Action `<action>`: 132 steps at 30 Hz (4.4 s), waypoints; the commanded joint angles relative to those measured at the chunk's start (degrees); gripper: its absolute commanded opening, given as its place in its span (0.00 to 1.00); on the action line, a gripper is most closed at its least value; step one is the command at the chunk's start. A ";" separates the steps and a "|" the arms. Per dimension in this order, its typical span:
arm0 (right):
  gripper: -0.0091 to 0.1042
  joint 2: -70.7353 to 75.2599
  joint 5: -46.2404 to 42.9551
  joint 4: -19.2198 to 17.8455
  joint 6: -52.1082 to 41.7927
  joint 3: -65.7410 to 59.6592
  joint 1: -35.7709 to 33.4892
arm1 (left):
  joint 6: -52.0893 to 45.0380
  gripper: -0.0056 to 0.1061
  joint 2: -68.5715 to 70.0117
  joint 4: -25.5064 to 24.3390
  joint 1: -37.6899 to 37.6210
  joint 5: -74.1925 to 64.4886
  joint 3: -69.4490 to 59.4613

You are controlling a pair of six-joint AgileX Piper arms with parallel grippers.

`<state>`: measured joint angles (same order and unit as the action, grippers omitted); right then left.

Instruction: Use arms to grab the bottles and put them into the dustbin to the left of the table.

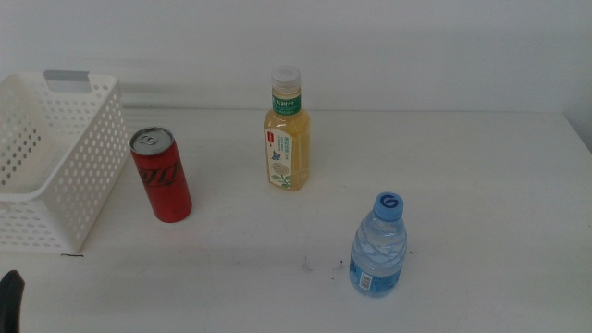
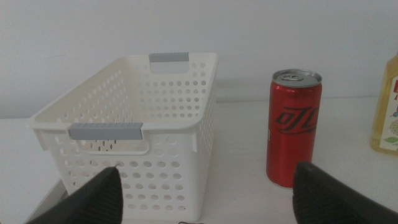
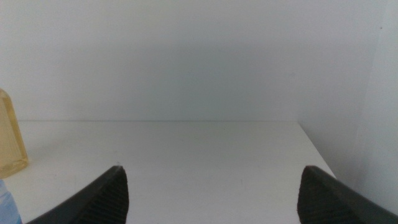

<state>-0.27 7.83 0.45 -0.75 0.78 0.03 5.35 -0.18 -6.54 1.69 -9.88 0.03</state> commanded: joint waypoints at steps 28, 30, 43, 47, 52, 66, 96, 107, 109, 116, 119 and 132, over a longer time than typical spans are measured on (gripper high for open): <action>0.90 0.27 -0.58 -0.09 -0.16 -0.31 0.48 | 0.74 0.89 -72.29 8.63 -19.37 65.25 -0.03; 0.90 0.27 -0.58 -0.09 -0.16 -0.31 0.48 | 0.74 0.89 -74.38 8.72 -19.37 67.48 -0.03; 0.90 0.27 -0.58 -0.09 -0.16 -0.31 0.48 | -0.84 0.89 -75.33 7.04 -19.37 74.73 -0.03; 0.90 0.27 -0.58 -0.09 -0.16 -0.31 0.48 | 2.14 0.89 -76.01 8.81 -19.37 66.62 0.96; 0.90 0.27 -0.58 -0.09 -0.16 -0.31 0.48 | -0.83 0.89 -81.33 12.24 -19.37 68.44 4.72; 0.90 0.27 -0.58 -0.09 -0.16 -0.31 0.48 | -2.04 0.89 -99.72 16.12 -19.37 73.96 15.64; 0.90 0.27 -0.58 -0.09 -0.16 -0.31 0.48 | -7.00 0.89 -117.63 20.06 -17.20 71.84 35.79; 0.90 0.27 -0.58 -0.09 -0.16 -0.31 0.48 | -6.91 0.44 -115.41 17.53 -17.20 71.17 35.28; 0.90 0.27 -0.58 -0.09 -0.16 -0.31 0.48 | -6.91 0.32 -111.99 16.78 -17.20 68.18 34.13; 0.90 0.27 -0.58 -0.09 -0.16 -0.31 0.48 | -6.91 0.03 -90.29 14.53 -17.11 31.53 35.56; 0.90 0.27 -0.58 -0.09 -0.16 -0.31 0.48 | -6.91 0.04 -83.66 14.53 -16.43 14.48 40.00; 0.90 0.27 -0.58 -0.09 -0.16 -0.31 0.48 | -20.65 0.04 -83.27 13.29 -5.61 -41.57 74.93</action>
<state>-0.27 7.83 0.45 -0.75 0.78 0.03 -11.25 -83.28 5.63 -6.33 -46.91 69.71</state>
